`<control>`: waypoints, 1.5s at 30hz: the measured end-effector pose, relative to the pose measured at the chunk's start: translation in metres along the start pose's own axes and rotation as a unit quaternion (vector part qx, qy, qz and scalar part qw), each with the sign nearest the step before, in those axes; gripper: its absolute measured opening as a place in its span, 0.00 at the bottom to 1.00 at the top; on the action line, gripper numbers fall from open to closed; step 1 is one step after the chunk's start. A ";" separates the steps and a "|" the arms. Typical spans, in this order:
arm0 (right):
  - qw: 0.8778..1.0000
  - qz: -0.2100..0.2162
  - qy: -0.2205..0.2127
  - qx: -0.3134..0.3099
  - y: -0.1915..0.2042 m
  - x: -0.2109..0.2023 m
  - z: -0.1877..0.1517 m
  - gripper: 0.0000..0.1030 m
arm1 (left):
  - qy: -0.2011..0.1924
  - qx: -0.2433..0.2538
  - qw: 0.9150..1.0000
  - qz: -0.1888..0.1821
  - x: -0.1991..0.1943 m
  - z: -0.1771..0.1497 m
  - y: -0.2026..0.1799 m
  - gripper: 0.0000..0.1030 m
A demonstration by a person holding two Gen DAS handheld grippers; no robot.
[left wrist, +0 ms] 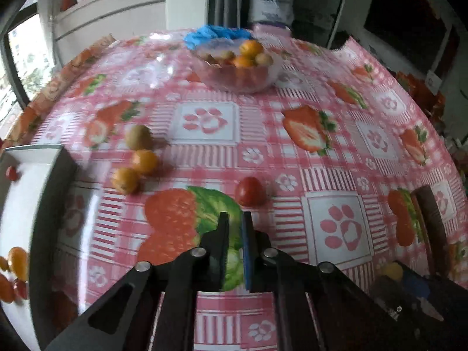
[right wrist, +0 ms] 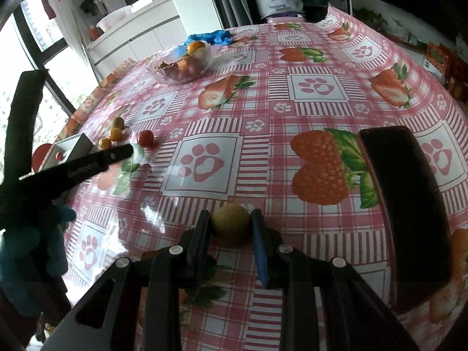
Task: Organize fruits
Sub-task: 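Grasp a red cherry tomato with the left tool while the right tool holds the brown fruit, then carry the cherry tomato and brown fruit in both tools over the white tray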
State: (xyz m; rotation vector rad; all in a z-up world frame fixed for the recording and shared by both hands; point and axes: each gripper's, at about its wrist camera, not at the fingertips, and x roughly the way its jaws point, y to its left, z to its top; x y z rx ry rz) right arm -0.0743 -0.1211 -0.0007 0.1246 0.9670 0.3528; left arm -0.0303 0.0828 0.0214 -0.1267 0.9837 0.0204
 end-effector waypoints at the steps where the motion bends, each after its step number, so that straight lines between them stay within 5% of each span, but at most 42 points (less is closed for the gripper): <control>1: 1.000 0.000 0.000 0.000 0.001 0.000 0.000 0.29 | -0.012 0.007 1.000 0.006 -0.004 0.002 0.000 0.10; 2: 1.000 -0.001 0.000 -0.001 0.001 0.000 0.000 0.29 | -0.017 0.011 1.000 0.009 -0.005 0.004 0.000 0.17; 3: 1.000 -0.001 0.000 -0.001 0.001 0.000 -0.001 0.29 | -0.022 0.017 0.999 0.015 -0.006 0.006 -0.002 0.45; 5: 1.000 -0.001 0.001 -0.002 0.001 0.000 0.000 0.29 | -0.040 0.017 0.999 0.019 -0.009 0.010 -0.005 0.85; 6: 1.000 -0.001 0.001 -0.002 0.001 0.000 0.000 0.29 | -0.074 0.015 0.997 0.022 -0.016 0.010 -0.007 0.85; 14: 1.000 -0.004 0.005 -0.004 0.003 0.001 0.000 0.29 | -0.043 0.015 0.998 0.036 0.016 0.031 -0.008 0.81; 15: 1.000 -0.004 0.005 -0.006 0.002 0.001 0.001 0.29 | -0.028 0.004 0.999 0.031 0.025 0.032 -0.004 0.65; 17: 1.000 -0.007 0.004 -0.009 0.003 0.001 0.001 0.29 | -0.002 -0.001 0.999 0.033 0.036 0.030 -0.002 0.50; 18: 1.000 -0.009 0.003 -0.011 0.003 0.001 0.001 0.29 | -0.016 0.007 0.999 0.032 0.032 0.029 -0.006 0.32; 20: 1.000 -0.010 0.003 -0.013 0.003 0.001 0.001 0.29 | -0.012 0.023 0.999 0.028 0.031 0.029 -0.012 0.21; 25: 1.000 0.003 0.001 0.002 0.000 0.000 0.000 0.29 | -0.010 0.008 1.000 0.001 0.017 0.017 -0.007 0.21; 34: 1.000 -0.005 0.000 -0.007 0.003 0.000 -0.001 0.29 | -0.006 -0.015 1.000 0.008 -0.023 -0.048 0.040 0.21; 45: 0.996 -0.062 0.004 -0.068 0.022 0.004 -0.003 0.30 | -0.007 -0.048 0.999 0.018 -0.044 -0.077 0.068 0.21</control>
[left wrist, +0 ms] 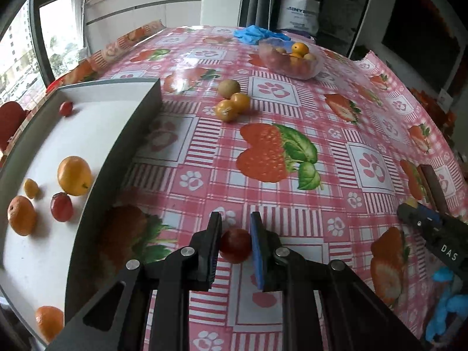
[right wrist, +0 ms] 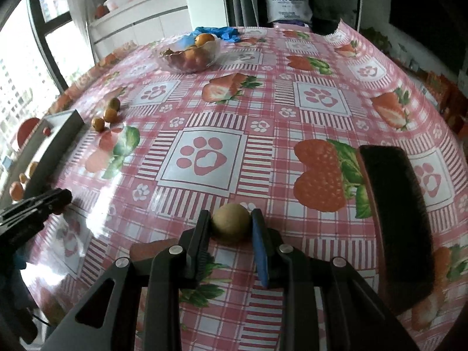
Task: Organize fruits
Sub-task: 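Carry the cherry tomato and brown fruit in both tools over the white tray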
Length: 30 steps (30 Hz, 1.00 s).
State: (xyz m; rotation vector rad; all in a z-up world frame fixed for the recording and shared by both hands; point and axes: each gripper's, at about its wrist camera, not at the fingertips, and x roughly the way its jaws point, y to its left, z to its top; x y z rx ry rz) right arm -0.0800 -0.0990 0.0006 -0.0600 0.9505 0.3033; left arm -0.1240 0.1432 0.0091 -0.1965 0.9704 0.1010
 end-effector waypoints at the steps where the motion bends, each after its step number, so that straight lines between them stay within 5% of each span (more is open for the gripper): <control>1: 1.000 -0.001 0.000 0.000 0.000 0.000 0.000 0.30 | -0.001 0.000 1.000 0.000 0.000 -0.001 0.000 0.21; 9: 0.998 0.039 0.008 0.052 -0.012 -0.006 0.001 0.29 | -0.007 -0.004 1.000 -0.016 -0.010 -0.005 0.004 0.21; 30: 0.993 0.115 -0.004 0.023 0.051 -0.034 0.037 0.29 | -0.076 -0.032 0.996 -0.030 -0.073 0.012 0.044 0.21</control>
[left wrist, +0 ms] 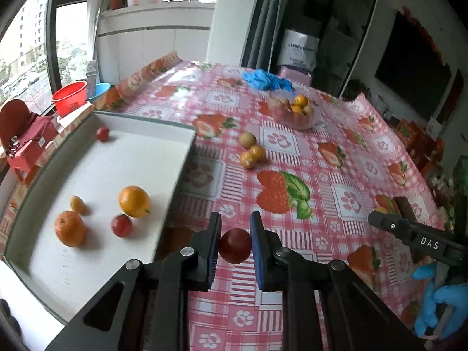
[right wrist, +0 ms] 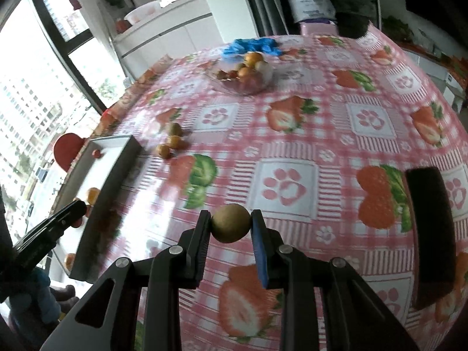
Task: Organize fruits
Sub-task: 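Carry the cherry tomato and brown fruit in both tools over the white tray, then open both tools to release the tomato and brown fruit into the tray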
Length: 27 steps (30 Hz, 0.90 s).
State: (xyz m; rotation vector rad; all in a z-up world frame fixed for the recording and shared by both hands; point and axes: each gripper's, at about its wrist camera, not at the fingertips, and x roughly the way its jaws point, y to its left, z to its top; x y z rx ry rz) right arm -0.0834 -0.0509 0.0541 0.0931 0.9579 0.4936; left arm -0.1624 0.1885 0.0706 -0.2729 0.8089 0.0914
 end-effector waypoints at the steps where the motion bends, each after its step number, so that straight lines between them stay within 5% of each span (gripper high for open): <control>1: 1.000 0.003 0.000 -0.003 0.004 0.000 0.002 0.29 | -0.001 -0.004 1.000 0.001 -0.002 0.002 0.003 0.21; 13: 0.997 0.050 0.014 -0.061 0.085 0.015 0.028 0.29 | -0.017 -0.059 0.998 0.030 -0.015 0.009 0.059 0.21; 27: 0.983 0.100 0.073 -0.138 0.195 0.083 0.044 0.29 | -0.025 -0.100 0.991 0.085 -0.009 0.010 0.122 0.21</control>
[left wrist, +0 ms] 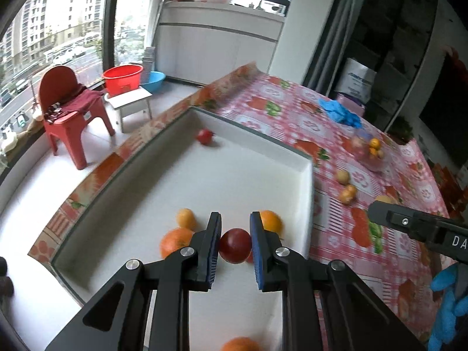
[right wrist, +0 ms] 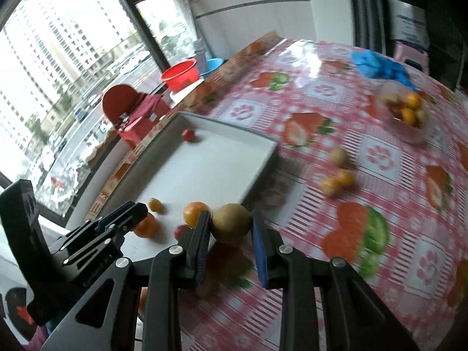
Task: Organize fruits
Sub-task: 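Open both tools to release the tomato and brown fruit into the tray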
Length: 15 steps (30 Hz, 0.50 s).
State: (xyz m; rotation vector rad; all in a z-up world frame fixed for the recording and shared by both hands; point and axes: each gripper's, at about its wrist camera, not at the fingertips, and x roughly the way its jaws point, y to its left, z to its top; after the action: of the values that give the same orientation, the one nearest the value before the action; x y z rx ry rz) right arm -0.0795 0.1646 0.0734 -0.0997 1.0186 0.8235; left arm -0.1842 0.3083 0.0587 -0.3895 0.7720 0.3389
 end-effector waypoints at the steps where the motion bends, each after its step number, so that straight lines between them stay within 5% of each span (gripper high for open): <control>1: 1.000 0.001 0.003 -0.003 0.003 0.005 0.002 0.29 | -0.002 0.000 1.000 0.005 0.001 0.001 0.003 0.21; 15: 0.998 0.020 0.055 -0.010 0.027 0.063 0.021 0.33 | 0.001 -0.005 0.999 0.041 0.021 0.003 0.022 0.21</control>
State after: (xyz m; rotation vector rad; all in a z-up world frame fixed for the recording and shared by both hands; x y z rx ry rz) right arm -0.0658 0.2281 0.0437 -0.1446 1.1185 0.8719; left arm -0.1781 0.3324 0.0411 -0.3673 0.7899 0.4194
